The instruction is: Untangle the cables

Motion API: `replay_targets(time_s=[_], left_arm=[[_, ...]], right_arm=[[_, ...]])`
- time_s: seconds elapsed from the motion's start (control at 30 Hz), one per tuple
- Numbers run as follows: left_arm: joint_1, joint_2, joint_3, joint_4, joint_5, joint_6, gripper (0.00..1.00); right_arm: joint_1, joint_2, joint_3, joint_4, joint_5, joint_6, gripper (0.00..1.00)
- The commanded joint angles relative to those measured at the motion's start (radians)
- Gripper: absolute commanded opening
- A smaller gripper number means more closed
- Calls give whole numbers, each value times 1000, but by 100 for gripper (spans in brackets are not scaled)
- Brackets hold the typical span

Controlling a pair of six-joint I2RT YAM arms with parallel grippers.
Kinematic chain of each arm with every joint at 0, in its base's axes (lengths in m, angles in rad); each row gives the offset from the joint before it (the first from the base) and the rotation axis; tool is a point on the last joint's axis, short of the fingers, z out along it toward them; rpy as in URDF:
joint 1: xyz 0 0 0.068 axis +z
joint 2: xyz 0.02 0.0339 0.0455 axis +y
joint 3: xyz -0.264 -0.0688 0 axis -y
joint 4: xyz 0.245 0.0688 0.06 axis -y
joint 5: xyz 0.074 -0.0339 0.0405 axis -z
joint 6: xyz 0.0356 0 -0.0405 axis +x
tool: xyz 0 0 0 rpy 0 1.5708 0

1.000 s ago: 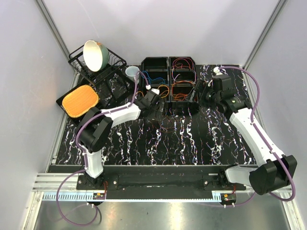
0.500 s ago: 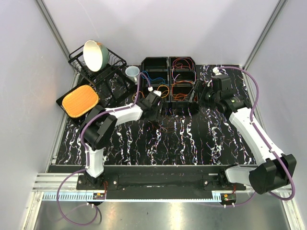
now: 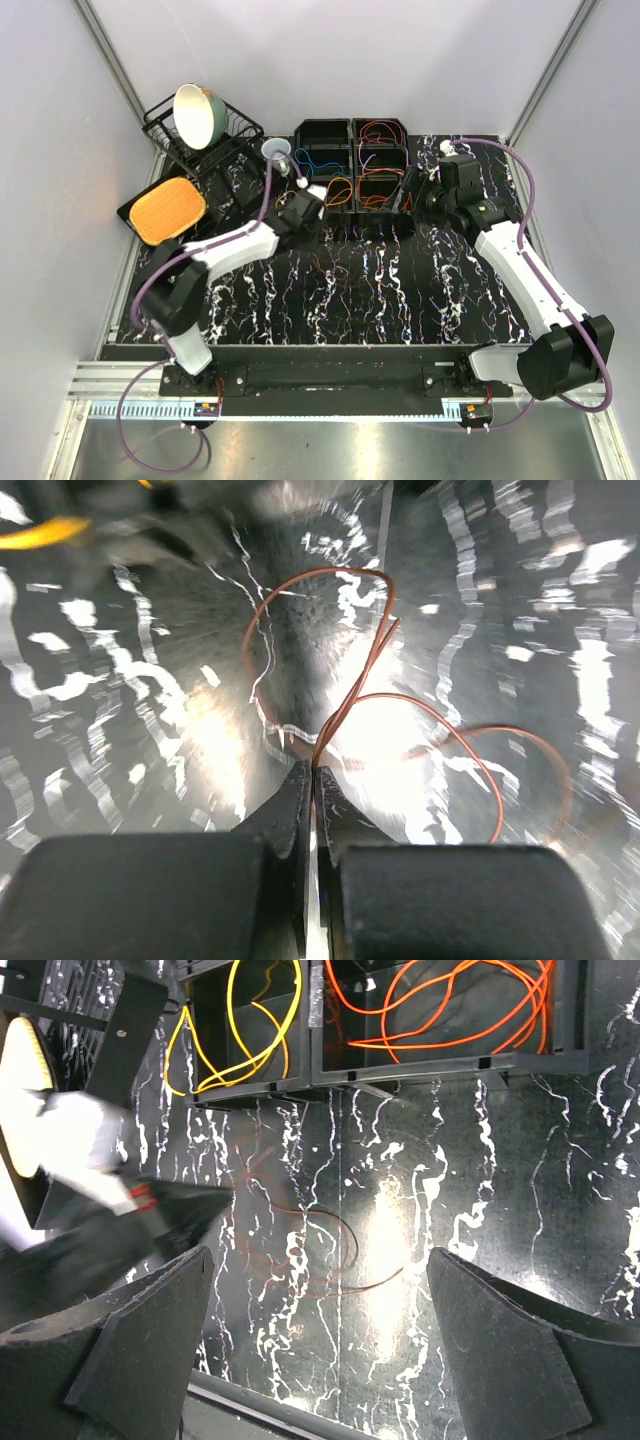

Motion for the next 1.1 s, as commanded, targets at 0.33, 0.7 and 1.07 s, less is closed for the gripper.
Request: replay_targets(time_s=[0.33,0.7,1.07], left_arm=[[-4,-403,-196,163,189,-10,0],[-1,-459,-307,329,306,-43,0],[-1,-367,-120,194,687,55,1]], right_arm=[[4,-17,2,63,-103,30,94],[4,26,-193,267,-502,157,91],[4,58,-157,360,-718,107,89]])
